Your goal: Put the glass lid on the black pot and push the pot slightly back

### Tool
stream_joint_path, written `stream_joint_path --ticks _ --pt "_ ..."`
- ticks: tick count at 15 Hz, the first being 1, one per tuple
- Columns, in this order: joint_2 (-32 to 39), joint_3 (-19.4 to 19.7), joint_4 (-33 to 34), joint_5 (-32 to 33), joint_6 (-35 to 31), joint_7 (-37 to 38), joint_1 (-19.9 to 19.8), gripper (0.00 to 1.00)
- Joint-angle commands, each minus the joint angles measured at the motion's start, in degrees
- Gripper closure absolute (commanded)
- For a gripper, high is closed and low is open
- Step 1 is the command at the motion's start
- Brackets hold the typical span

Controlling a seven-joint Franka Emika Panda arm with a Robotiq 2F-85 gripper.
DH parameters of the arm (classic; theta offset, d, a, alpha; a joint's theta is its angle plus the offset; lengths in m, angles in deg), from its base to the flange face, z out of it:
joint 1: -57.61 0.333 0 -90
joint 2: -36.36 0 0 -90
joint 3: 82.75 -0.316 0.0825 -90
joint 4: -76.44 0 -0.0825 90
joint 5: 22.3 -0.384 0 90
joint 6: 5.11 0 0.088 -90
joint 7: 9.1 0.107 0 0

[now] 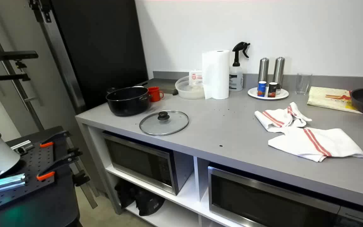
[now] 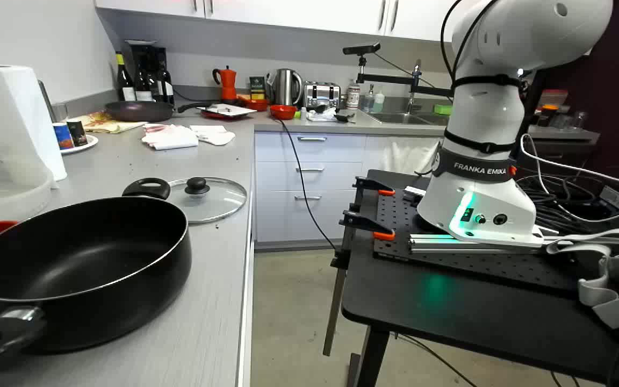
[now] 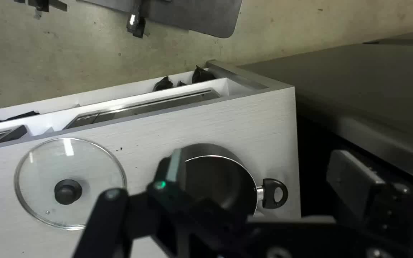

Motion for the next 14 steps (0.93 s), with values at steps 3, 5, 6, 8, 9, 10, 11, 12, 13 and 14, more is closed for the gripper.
stream_joint_path --ticks 3,5,6,8,9,10,11,12,13,14 --pt "-0.11 -0.68 0.3 -0.46 0.25 -0.5 -1.0 0.0" --pt "-0.11 -0.68 0.3 -0.46 0.25 -0.5 -1.0 0.0" --pt "-0.11 -0.68 0.3 -0.46 0.25 -0.5 -1.0 0.0" --pt "-0.11 -0.68 0.3 -0.46 0.25 -0.5 -1.0 0.0" --pt "-0.11 -0.68 0.3 -0.46 0.25 -0.5 -1.0 0.0" --pt "0.44 -0.39 0.46 -0.38 0.24 -0.61 -1.3 0.0" --pt "0.96 -0.05 0.57 -0.51 -0.06 -0.65 -1.67 0.0" --pt "1.84 0.51 0.83 -0.53 -0.59 -0.81 -2.34 0.0" --pt "2.65 1.03 1.03 -0.61 -1.0 -1.0 -2.95 0.0" --pt "3.66 1.67 1.1 -0.47 -2.22 -1.21 -3.91 0.0"
